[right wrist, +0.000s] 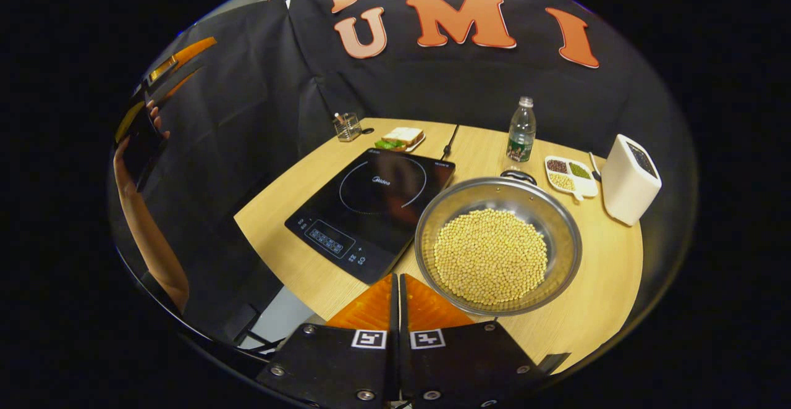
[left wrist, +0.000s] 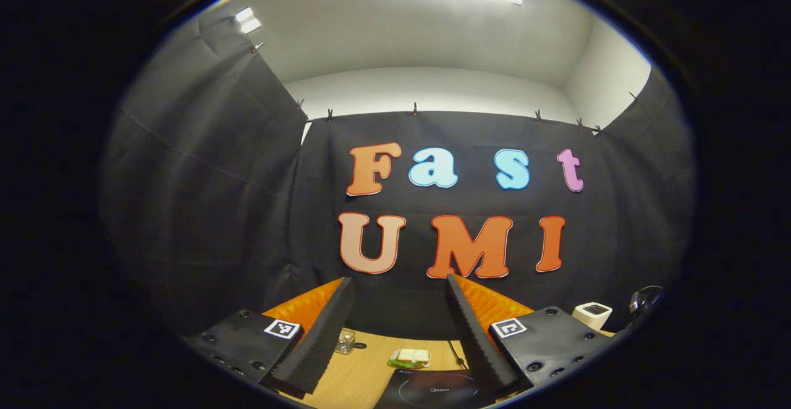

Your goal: First push the handle of the pot to place it horizontally, then grasp the pot with both hands and set it on the induction cooktop.

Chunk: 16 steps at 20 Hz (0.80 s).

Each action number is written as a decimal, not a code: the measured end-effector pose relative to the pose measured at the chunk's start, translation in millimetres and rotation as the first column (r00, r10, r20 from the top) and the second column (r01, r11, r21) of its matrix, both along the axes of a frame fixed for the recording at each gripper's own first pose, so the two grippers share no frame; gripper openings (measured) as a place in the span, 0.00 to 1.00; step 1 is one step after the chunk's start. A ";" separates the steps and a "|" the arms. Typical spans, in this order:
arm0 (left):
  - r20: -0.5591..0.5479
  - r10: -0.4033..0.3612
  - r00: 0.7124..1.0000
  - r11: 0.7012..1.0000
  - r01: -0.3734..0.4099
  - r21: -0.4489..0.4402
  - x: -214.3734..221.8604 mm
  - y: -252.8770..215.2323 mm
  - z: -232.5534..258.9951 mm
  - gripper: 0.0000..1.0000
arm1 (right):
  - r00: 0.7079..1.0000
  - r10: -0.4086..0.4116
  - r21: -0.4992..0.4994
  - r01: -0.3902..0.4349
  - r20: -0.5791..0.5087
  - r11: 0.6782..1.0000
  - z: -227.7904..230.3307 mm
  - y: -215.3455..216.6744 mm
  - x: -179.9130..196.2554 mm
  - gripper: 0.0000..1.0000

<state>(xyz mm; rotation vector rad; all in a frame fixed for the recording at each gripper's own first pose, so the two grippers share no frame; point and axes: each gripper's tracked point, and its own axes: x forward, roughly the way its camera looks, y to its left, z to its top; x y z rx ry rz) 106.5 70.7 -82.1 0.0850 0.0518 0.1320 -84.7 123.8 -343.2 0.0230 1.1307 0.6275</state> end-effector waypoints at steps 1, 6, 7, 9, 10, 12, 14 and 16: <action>-0.001 0.001 1.000 1.000 -0.001 -0.001 2.4 1.1 -2.4 0.96 | 1.000 0.013 -0.012 -0.014 -0.025 1.000 -6.3 0.1 -4.1 0.00; -0.021 0.009 1.000 1.000 -0.009 -0.001 12.8 8.7 -15.2 0.96 | 0.983 0.004 -0.032 -0.010 -0.186 0.999 -42.1 -1.0 -25.6 0.00; -0.028 0.011 1.000 1.000 -0.011 0.001 15.3 9.7 -18.4 0.96 | 0.978 -0.005 -0.036 -0.002 -0.209 0.999 -43.7 -1.8 -26.9 0.00; -0.040 0.013 0.999 1.000 -0.013 -0.004 18.5 10.8 -24.2 0.96 | 0.968 -0.025 -0.046 0.013 -0.252 0.999 -49.4 -3.2 -28.5 0.00; -0.043 0.012 0.999 1.000 -0.012 -0.006 20.4 10.2 -25.8 0.96 | 0.962 -0.032 -0.048 0.020 -0.270 0.999 -51.7 -3.5 -29.9 0.00; -0.051 0.009 0.999 1.000 -0.009 -0.003 24.6 10.2 -29.4 0.96 | 0.953 -0.050 -0.062 0.033 -0.298 0.998 -58.4 -5.7 -29.9 0.00; -0.055 0.002 0.998 1.000 -0.003 -0.004 27.4 6.7 -30.9 0.96 | 0.945 -0.067 -0.082 0.042 -0.321 0.996 -64.5 -7.8 -32.7 0.00; -0.055 -0.004 0.998 1.000 0.004 -0.005 30.0 3.8 -31.4 0.96 | 0.930 -0.101 -0.094 0.072 -0.354 0.993 -71.5 -9.9 -33.9 0.00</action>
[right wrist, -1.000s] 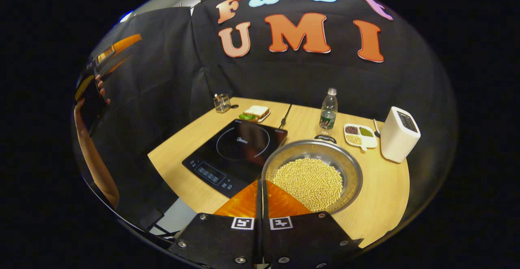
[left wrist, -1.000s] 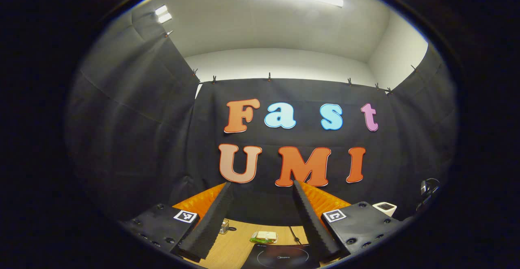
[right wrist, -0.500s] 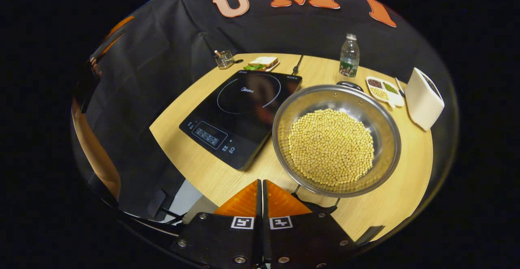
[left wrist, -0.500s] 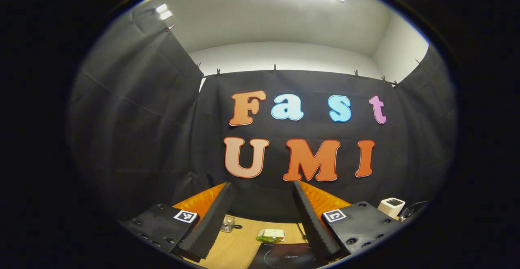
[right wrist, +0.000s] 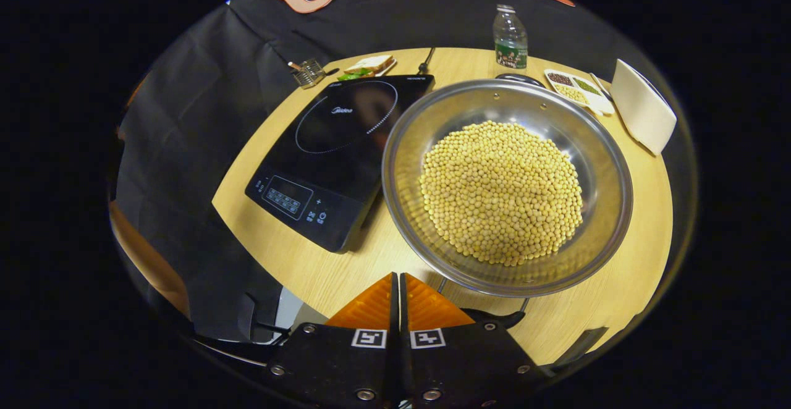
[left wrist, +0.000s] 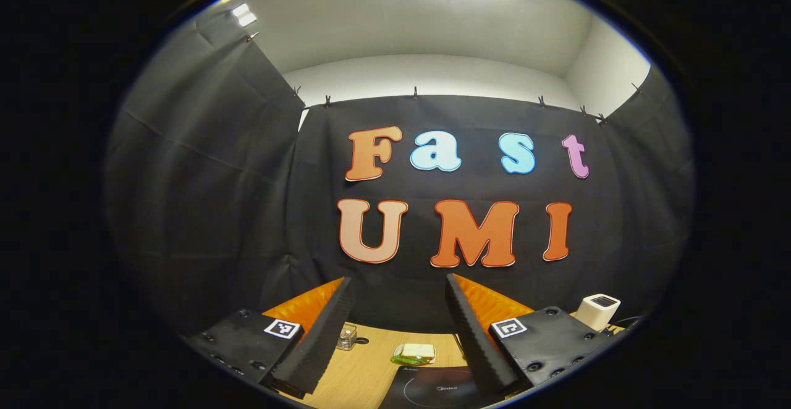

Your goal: First push the handle of the pot to place it horizontally, then grasp the pot with both hands and set it on the induction cooktop.

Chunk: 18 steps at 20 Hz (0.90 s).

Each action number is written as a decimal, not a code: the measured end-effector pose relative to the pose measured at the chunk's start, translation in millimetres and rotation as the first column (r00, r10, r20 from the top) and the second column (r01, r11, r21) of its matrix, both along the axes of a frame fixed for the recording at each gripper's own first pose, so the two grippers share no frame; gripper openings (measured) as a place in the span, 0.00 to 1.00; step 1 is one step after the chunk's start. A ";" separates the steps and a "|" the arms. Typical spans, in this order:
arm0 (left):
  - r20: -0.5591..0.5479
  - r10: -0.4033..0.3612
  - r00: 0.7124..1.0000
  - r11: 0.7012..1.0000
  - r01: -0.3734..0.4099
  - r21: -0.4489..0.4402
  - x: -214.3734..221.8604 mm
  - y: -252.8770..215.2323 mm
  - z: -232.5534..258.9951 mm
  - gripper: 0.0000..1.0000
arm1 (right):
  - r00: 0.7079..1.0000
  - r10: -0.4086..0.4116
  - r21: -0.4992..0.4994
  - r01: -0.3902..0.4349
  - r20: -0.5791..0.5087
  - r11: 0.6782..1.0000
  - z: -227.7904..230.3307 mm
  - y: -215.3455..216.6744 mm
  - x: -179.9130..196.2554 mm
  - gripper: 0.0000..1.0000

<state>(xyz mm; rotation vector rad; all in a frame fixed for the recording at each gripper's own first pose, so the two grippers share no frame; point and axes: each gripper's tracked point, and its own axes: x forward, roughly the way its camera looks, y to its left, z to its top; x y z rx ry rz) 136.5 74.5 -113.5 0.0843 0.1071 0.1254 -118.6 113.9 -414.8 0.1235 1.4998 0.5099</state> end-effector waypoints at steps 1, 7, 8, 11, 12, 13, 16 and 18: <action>0.000 -0.002 1.000 1.000 0.002 -0.001 0.3 -0.7 0.0 0.96 | 0.999 -0.038 0.011 0.038 -0.033 0.999 3.5 -1.5 -0.5 0.00; -0.035 0.003 0.999 1.000 -0.004 -0.016 11.8 0.5 -19.5 0.96 | 0.997 -0.063 0.013 0.064 -0.038 0.998 -2.7 -13.8 -1.6 0.00; -0.041 0.004 0.999 1.000 -0.004 -0.014 14.2 0.8 -22.1 0.97 | 0.997 -0.070 0.008 0.070 -0.034 0.998 -3.7 -18.8 -2.4 0.00; -0.061 0.010 0.998 1.000 -0.010 -0.014 17.3 1.5 -35.3 0.97 | 0.996 -0.090 -0.016 0.090 -0.024 0.996 -6.1 -39.5 -3.7 0.00; -0.061 0.016 0.998 1.000 -0.016 -0.011 19.8 3.0 -35.9 0.97 | 0.996 -0.092 -0.036 0.092 -0.017 0.995 -7.8 -48.5 -1.3 0.00; -0.058 0.018 0.998 1.000 -0.019 -0.009 22.5 2.8 -35.0 0.96 | 0.995 -0.100 -0.054 0.100 -0.009 0.994 -9.2 -56.9 0.7 0.00; -0.054 0.001 0.999 1.000 -0.002 -0.011 29.1 -8.8 -34.5 0.97 | 0.993 -0.120 -0.081 0.119 -0.007 0.990 -11.9 -74.6 5.9 0.00; -0.053 -0.012 0.998 1.000 0.011 -0.009 33.8 -17.0 -36.6 0.96 | 0.991 -0.131 -0.100 0.130 -0.001 0.986 -13.6 -85.3 9.6 0.00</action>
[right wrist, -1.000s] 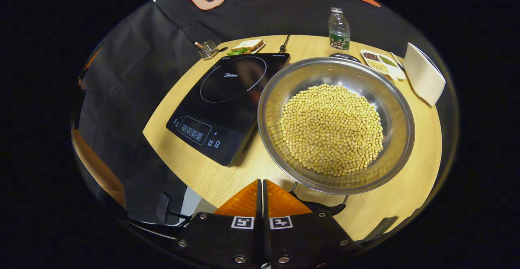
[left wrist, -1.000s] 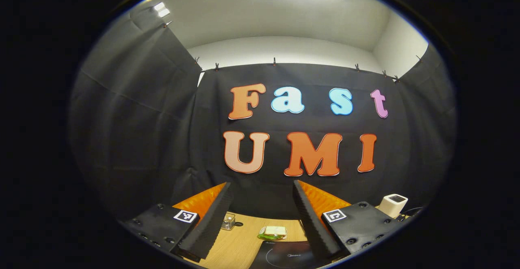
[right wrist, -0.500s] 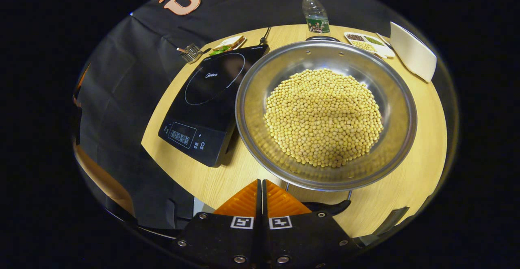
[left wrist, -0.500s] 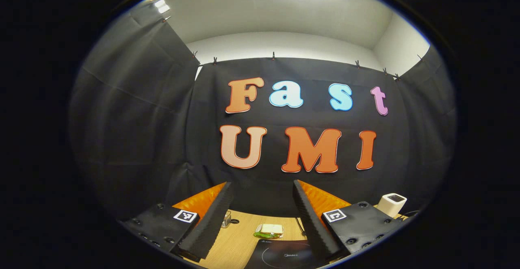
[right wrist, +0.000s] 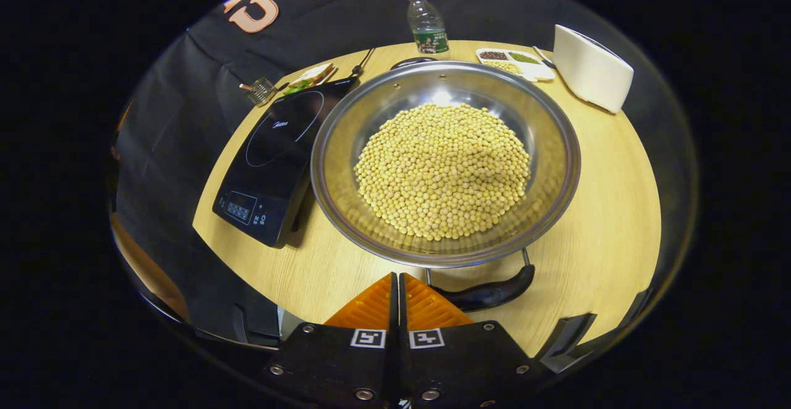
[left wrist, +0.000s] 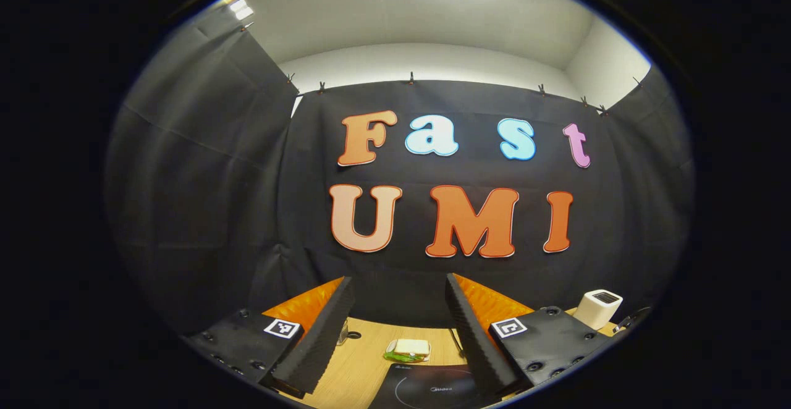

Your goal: First push the handle of the pot to place it horizontally, then grasp the pot with both hands and set it on the induction cooktop.

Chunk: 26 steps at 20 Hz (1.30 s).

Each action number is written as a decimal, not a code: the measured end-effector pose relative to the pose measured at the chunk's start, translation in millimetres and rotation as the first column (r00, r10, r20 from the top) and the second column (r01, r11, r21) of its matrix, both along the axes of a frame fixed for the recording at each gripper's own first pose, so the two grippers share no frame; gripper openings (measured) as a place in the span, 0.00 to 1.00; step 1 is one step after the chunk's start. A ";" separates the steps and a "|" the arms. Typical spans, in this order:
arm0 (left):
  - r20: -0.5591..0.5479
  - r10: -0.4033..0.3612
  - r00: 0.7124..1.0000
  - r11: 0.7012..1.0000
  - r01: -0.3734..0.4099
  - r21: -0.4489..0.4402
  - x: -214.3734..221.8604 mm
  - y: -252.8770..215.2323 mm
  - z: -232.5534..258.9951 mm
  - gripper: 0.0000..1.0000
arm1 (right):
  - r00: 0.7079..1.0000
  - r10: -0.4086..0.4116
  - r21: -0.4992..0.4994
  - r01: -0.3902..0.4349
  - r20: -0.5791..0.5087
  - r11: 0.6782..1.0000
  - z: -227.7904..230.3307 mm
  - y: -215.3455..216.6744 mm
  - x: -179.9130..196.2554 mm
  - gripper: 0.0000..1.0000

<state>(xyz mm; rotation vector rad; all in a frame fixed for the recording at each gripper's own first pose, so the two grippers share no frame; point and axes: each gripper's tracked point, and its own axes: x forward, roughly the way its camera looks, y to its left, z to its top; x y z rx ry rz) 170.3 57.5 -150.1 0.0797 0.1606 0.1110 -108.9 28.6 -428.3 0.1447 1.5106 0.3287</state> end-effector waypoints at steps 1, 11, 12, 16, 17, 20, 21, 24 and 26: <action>0.001 -0.006 1.000 1.000 0.006 0.002 1.8 -2.5 0.1 0.97 | 1.000 -0.005 -0.012 0.005 0.004 1.000 -1.2 -6.1 1.9 0.00; -0.010 -0.042 0.999 0.999 0.042 0.001 18.9 -21.1 -8.1 0.96 | 0.993 -0.115 -0.099 0.118 0.037 0.988 -8.8 -58.1 28.3 0.00; -0.010 -0.045 0.999 0.999 0.045 0.002 20.8 -22.7 -9.9 0.96 | 0.992 -0.123 -0.104 0.127 0.042 0.987 -9.3 -61.5 31.7 0.00; -0.010 -0.052 0.999 0.999 0.052 0.004 21.4 -25.8 -13.8 0.96 | 0.988 -0.146 -0.120 0.150 0.048 0.981 -11.3 -71.4 38.1 0.00; -0.012 -0.055 0.998 0.999 0.055 0.002 20.6 -25.6 -14.2 0.96 | 0.988 -0.145 -0.129 0.151 0.050 0.980 -12.5 -74.3 39.1 0.00; -0.020 -0.061 0.998 0.998 0.061 0.000 20.4 -26.4 -17.5 0.96 | 0.989 -0.138 -0.175 0.147 0.062 0.974 -18.0 -86.8 47.2 0.00; -0.025 -0.064 0.998 0.998 0.064 0.001 20.3 -26.6 -19.0 0.96 | 0.988 -0.140 -0.186 0.150 0.064 0.971 -19.4 -90.9 49.5 0.00; -0.050 -0.073 0.996 0.997 0.073 0.002 18.9 -28.1 -27.0 0.96 | 0.984 -0.162 -0.216 0.174 0.073 0.961 -25.4 -99.4 59.4 0.00; -0.081 -0.089 0.993 0.996 0.089 0.004 17.7 -35.2 -39.2 0.97 | 0.983 -0.169 -0.236 0.182 0.078 0.955 -28.7 -105.1 64.5 0.00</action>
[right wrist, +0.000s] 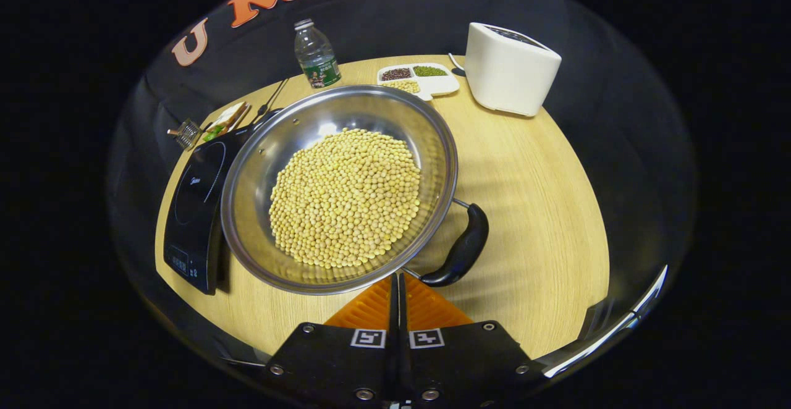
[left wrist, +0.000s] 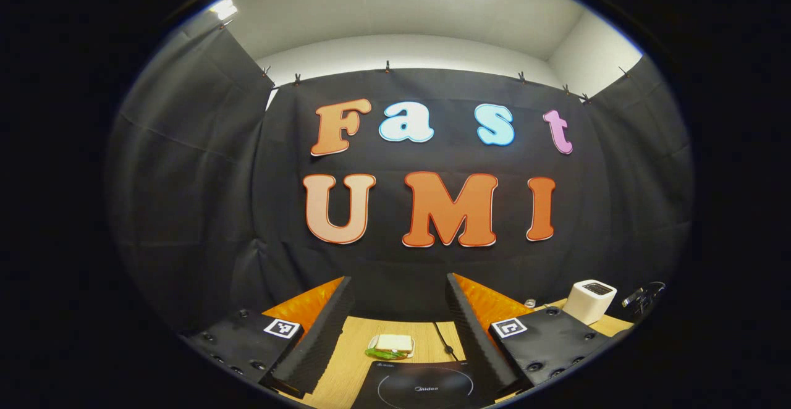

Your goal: First push the handle of the pot to place it horizontally, then grasp the pot with both hands and set it on the induction cooktop.

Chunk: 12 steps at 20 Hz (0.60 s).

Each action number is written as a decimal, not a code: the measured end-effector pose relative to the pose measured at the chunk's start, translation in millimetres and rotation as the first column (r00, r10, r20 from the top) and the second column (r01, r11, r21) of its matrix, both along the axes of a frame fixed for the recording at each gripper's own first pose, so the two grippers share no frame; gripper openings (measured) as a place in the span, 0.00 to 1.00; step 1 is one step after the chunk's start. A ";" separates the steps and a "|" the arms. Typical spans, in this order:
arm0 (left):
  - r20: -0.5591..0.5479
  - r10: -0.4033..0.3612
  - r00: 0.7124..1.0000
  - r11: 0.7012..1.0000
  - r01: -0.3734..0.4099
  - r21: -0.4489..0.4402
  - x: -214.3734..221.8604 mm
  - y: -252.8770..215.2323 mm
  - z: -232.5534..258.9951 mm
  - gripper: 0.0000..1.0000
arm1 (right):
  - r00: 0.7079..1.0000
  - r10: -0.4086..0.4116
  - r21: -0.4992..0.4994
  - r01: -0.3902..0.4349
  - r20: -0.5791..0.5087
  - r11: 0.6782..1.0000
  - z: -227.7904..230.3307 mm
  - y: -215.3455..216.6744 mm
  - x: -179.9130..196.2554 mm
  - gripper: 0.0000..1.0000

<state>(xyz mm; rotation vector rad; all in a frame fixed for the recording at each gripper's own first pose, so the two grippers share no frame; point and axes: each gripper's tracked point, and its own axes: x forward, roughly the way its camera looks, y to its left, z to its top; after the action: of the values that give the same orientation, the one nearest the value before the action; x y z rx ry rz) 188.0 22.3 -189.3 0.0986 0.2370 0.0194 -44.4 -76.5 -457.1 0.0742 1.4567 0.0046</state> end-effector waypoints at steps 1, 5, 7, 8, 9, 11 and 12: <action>-0.013 -0.006 1.000 1.000 0.006 0.005 -2.6 -5.3 -7.9 0.97 | 1.000 -0.005 -0.014 0.005 0.002 1.000 -0.6 -3.9 3.2 0.00; -0.058 -0.019 0.998 1.000 0.019 -0.001 -1.4 -14.1 -28.4 0.96 | 1.000 -0.002 -0.078 0.004 0.023 0.997 -5.2 -19.5 19.3 0.00; -0.080 -0.027 0.996 1.000 0.027 -0.001 -1.6 -16.2 -38.2 0.97 | 0.999 -0.010 -0.096 0.013 0.032 0.995 -7.7 -26.7 27.5 0.00; -0.089 -0.029 0.996 1.000 0.029 0.003 -1.8 -16.5 -44.1 0.97 | 0.999 -0.017 -0.102 0.021 0.035 0.995 -9.0 -29.7 31.5 0.00; -0.094 -0.029 0.995 1.000 0.030 0.006 -1.3 -17.2 -46.7 0.97 | 0.999 -0.027 -0.105 0.031 0.037 0.994 -11.4 -32.5 35.2 0.00; -0.105 -0.034 0.994 0.999 0.035 0.007 -2.3 -20.6 -52.5 0.97 | 0.998 -0.043 -0.119 0.048 0.042 0.992 -17.2 -40.2 43.5 0.00; -0.112 -0.039 0.993 0.999 0.040 0.004 -2.9 -22.5 -56.1 0.97 | 0.998 -0.050 -0.126 0.055 0.041 0.991 -20.3 -44.2 47.8 0.00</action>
<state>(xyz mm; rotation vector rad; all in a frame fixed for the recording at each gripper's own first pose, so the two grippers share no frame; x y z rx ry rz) 185.1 -0.2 -245.5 0.1108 0.3466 -0.0246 3.4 -120.6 -477.4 0.0084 1.4135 -0.1286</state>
